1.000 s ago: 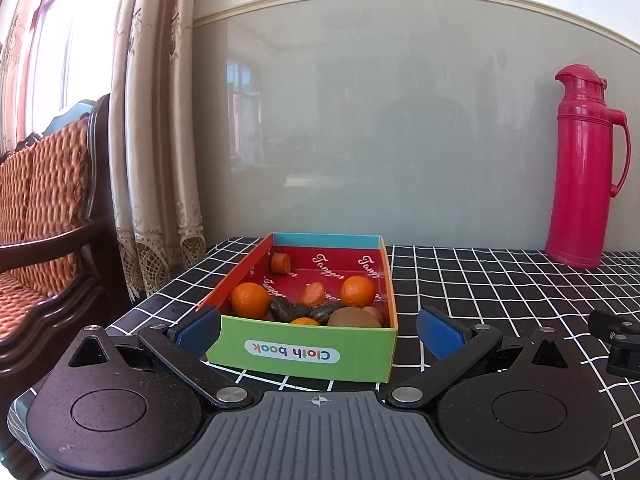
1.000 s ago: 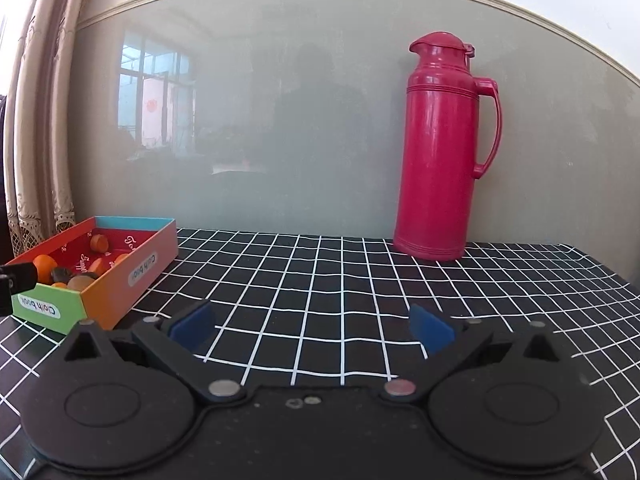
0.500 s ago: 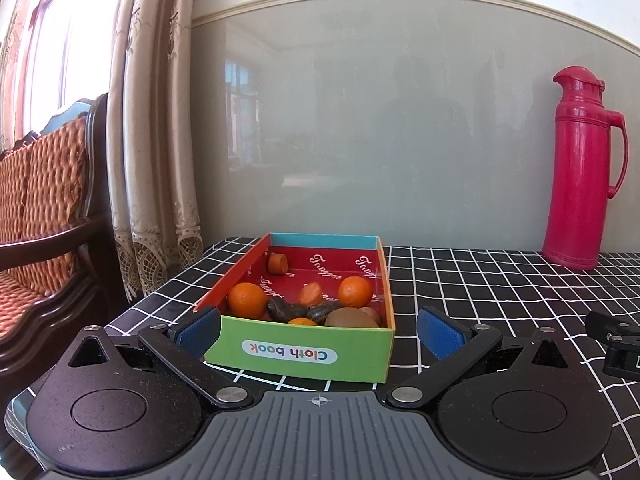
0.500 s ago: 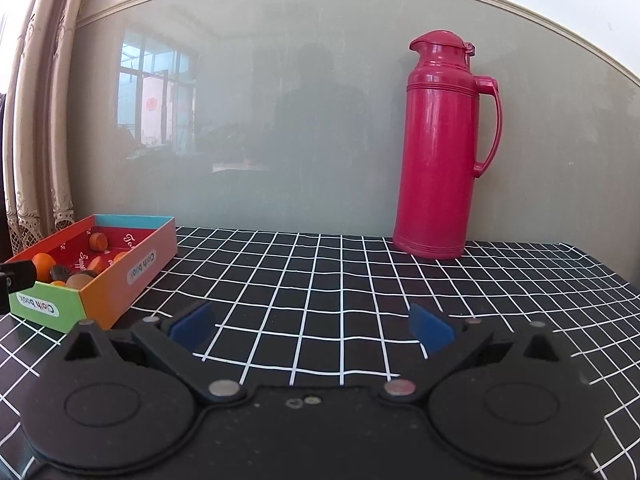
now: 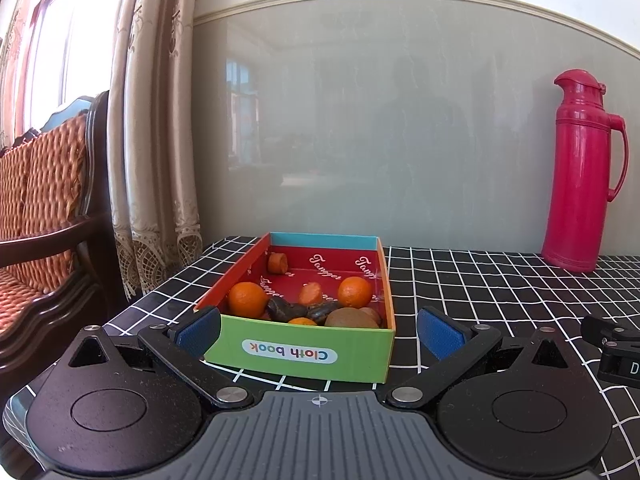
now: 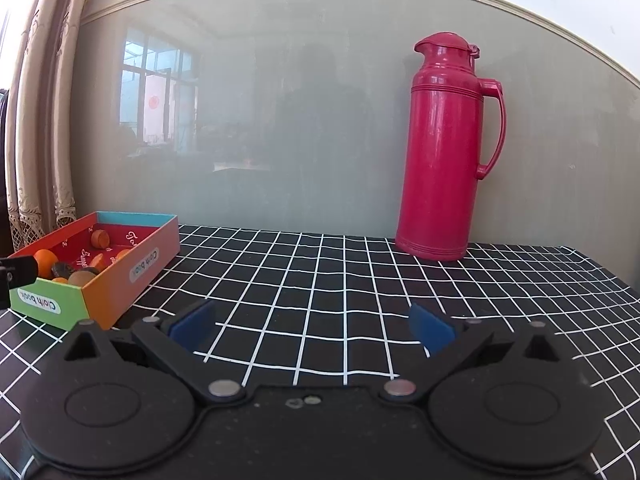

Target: Organize fruits

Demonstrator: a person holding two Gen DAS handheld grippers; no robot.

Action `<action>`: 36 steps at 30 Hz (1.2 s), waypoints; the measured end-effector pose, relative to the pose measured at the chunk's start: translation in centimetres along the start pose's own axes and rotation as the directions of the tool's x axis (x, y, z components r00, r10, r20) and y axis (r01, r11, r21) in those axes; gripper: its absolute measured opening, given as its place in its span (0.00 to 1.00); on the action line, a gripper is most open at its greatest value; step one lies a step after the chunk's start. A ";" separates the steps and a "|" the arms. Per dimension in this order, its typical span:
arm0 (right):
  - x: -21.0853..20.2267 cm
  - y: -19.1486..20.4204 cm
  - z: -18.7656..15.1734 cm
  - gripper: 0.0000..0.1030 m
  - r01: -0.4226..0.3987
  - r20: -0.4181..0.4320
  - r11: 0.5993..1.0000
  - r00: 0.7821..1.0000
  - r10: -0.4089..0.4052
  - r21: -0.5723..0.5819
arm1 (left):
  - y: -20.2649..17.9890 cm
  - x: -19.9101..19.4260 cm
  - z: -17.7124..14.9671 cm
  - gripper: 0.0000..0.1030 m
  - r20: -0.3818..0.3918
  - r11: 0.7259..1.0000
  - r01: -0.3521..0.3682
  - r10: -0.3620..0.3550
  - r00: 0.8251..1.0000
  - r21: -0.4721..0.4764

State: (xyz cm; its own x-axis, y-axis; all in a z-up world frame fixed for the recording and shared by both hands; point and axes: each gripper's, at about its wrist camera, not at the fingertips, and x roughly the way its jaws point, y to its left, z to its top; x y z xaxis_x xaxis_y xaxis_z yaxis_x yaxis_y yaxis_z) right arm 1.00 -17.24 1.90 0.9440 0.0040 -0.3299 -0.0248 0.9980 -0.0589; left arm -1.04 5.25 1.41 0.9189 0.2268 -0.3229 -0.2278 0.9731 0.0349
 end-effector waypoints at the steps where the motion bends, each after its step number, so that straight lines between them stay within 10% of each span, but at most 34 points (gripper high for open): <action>1: 0.0 0.0 0.0 1.00 0.001 -0.001 1.000 1.000 -0.001 -0.001 | 0.0 0.0 0.0 1.00 0.000 1.000 0.000 0.000 1.000 0.001; 36: 0.0 0.1 0.0 1.00 0.004 0.000 1.000 1.000 -0.004 -0.014 | 0.1 0.0 0.0 1.00 0.003 1.000 0.001 -0.001 1.000 -0.003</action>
State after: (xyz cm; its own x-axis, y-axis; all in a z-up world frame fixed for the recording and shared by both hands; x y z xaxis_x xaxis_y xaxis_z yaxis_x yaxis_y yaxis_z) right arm 0.96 -17.13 1.87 0.9440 0.0004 -0.3300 -0.0260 0.9970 -0.0730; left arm -1.10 5.29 1.40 0.9201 0.2260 -0.3197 -0.2279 0.9732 0.0322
